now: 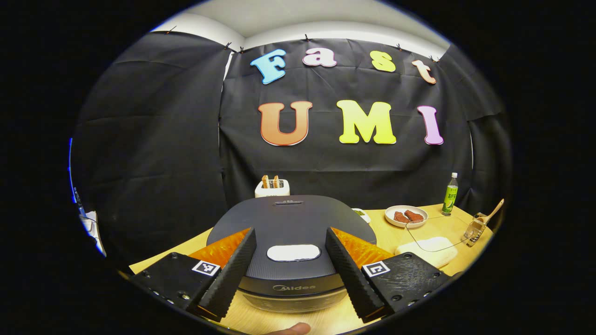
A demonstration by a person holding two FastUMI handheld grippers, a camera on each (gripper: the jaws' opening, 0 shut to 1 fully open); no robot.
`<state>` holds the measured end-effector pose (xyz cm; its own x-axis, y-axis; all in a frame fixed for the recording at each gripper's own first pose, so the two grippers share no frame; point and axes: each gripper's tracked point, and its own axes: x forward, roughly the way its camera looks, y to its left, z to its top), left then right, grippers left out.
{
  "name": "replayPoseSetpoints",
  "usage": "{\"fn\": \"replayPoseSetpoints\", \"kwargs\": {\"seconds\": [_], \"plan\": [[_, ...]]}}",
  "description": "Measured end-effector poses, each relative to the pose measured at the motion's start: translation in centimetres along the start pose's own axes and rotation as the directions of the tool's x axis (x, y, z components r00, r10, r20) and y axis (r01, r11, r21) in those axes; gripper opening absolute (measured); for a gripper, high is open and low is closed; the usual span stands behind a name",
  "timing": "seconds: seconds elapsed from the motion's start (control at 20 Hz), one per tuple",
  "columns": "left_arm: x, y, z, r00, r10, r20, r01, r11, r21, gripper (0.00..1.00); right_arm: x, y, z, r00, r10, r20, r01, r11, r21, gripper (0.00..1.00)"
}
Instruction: Close the left gripper, press the button to open the rice cooker; take a wooden spoon from the chopstick holder with the right hand, scoop a spoonful of rice and pour it into the rice cooker, then put the wooden spoon back into the chopstick holder.
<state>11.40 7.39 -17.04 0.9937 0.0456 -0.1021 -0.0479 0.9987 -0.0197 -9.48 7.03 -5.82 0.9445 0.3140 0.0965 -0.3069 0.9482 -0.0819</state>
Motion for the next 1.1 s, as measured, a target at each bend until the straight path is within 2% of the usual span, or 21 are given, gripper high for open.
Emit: {"fn": "replayPoseSetpoints", "kwargs": {"seconds": [0.1,0.35,0.65,0.8,1.0,1.1], "plan": [[-0.9,-1.1,1.0,0.999,-0.039,-0.016,0.039,0.999,-0.033,0.96,0.0,0.1,0.3,1.000,-0.006,0.002,0.006,1.000,0.003,0.97],[-3.9,-1.4,5.0,0.999,-0.042,0.021,0.043,0.999,-0.016,0.95,-0.2,0.1,1.1,1.000,-0.013,0.012,0.013,1.000,0.015,0.97],[-8.7,-2.3,9.8,0.995,-0.053,0.082,0.052,0.999,0.015,0.95,-0.3,-1.6,1.8,0.995,-0.094,0.009,0.094,0.995,0.044,0.98],[-11.3,-2.0,10.6,0.996,-0.020,0.084,0.015,0.998,0.058,0.94,-0.3,-1.4,2.0,0.996,-0.093,0.009,0.093,0.994,0.050,0.98],[-15.2,-3.7,11.6,0.993,-0.057,0.103,0.052,0.997,0.051,0.94,0.2,-1.4,2.4,0.996,-0.094,0.007,0.094,0.994,0.048,0.96],[-16.8,-3.7,11.5,0.991,-0.055,0.119,0.048,0.997,0.065,0.94,0.1,-1.5,2.8,0.995,-0.099,0.011,0.099,0.994,0.047,0.96]]}}
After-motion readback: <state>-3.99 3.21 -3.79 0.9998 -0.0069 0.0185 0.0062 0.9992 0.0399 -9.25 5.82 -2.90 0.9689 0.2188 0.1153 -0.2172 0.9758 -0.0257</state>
